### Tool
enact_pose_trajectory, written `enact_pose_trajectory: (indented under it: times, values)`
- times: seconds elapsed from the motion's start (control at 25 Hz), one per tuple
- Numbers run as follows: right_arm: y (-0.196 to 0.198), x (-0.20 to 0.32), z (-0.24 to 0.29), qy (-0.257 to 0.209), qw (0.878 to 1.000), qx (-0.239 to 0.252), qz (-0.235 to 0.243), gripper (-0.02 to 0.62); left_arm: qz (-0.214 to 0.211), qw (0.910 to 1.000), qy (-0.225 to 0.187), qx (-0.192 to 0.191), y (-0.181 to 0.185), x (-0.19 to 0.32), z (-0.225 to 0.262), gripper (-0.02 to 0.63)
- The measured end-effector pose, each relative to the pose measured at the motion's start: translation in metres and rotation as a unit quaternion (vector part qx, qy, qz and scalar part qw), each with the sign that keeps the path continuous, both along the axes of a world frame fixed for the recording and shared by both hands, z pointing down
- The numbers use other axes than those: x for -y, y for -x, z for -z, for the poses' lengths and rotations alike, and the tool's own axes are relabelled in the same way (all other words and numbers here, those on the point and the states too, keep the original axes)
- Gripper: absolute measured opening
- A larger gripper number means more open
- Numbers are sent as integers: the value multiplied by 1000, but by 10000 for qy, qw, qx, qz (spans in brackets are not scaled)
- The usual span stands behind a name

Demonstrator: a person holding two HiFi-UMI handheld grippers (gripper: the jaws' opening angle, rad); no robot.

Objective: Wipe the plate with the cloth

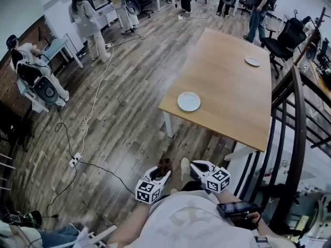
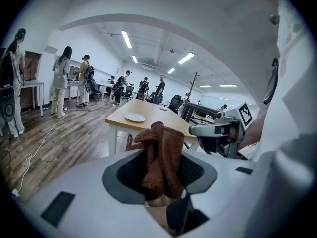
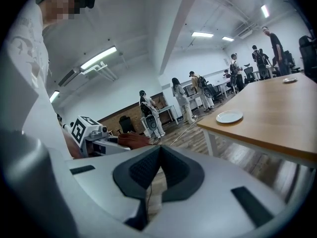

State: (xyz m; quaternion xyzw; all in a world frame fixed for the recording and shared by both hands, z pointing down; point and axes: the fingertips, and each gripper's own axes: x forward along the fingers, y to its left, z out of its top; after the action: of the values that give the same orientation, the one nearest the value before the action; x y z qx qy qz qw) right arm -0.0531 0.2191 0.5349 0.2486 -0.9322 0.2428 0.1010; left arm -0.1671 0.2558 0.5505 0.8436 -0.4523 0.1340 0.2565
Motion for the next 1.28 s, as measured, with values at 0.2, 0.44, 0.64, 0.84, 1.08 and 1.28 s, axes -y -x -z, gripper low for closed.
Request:
enact_pose_trajectory:
  times: [0.2, 0.44, 0.64, 0.84, 1.08, 1.28]
  values:
    - [18, 45, 2, -18, 9999, 40, 112, 14, 105, 9999, -100, 7, 13, 44, 6, 170]
    - [19, 84, 4, 71, 9999, 27, 77, 14, 81, 10000, 37, -1, 16, 78, 3, 169]
    - [19, 117, 1, 128, 9999, -8, 68, 12, 66, 10000, 51, -7, 16, 112, 3, 169]
    - [18, 151, -6, 223, 9997, 12, 81, 12, 36, 9999, 126, 18, 12, 146, -3, 169]
    - [11, 193, -16, 384, 9993, 47, -7, 14, -25, 9995, 316, 77, 7, 186, -10, 169]
    - [10, 239, -8, 299, 9994, 154, 24, 14, -117, 9996, 190, 174, -2, 234, 1, 169]
